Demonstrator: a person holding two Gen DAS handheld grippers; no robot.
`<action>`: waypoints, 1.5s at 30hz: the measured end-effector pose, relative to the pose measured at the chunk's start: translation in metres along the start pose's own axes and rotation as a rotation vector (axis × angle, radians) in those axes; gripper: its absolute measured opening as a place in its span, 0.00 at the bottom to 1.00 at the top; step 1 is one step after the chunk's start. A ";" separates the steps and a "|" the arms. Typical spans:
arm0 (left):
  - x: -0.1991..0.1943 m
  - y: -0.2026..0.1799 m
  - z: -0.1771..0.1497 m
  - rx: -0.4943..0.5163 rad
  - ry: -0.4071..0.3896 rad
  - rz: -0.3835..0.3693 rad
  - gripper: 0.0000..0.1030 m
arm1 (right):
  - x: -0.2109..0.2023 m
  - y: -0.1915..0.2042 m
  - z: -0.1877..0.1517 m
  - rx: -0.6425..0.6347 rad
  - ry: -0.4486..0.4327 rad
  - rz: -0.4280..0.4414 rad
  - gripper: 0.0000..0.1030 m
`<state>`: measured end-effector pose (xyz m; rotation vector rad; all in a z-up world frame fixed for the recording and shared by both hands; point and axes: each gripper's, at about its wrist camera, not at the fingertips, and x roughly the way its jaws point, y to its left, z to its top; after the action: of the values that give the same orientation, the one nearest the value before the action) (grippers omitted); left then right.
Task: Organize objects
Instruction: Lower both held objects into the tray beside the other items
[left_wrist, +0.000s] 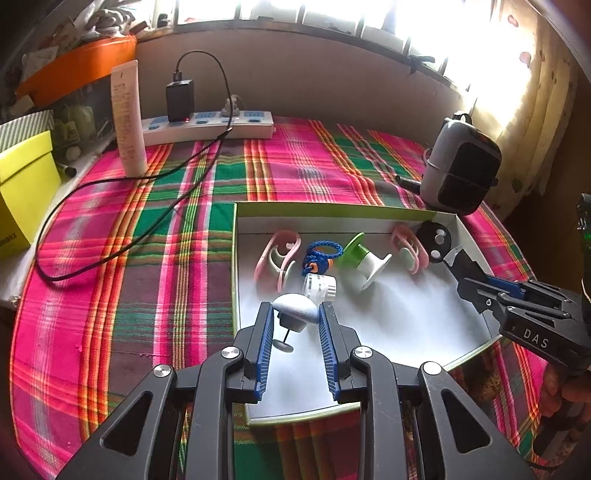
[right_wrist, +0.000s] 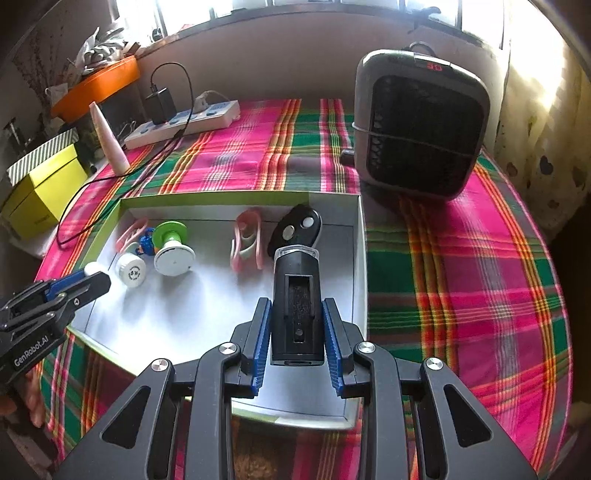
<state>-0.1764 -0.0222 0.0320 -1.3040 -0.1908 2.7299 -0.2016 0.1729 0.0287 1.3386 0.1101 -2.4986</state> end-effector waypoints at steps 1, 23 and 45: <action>0.001 -0.001 0.000 0.000 0.003 0.000 0.22 | 0.001 0.000 0.000 -0.003 0.003 -0.003 0.28; 0.008 -0.003 0.003 0.021 0.002 0.031 0.22 | 0.014 0.007 0.006 -0.031 0.042 -0.043 0.28; 0.009 -0.005 0.003 0.043 -0.001 0.058 0.23 | 0.016 0.012 0.003 -0.041 0.046 -0.043 0.28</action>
<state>-0.1837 -0.0161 0.0276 -1.3178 -0.0945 2.7660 -0.2083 0.1571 0.0185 1.3911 0.2014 -2.4873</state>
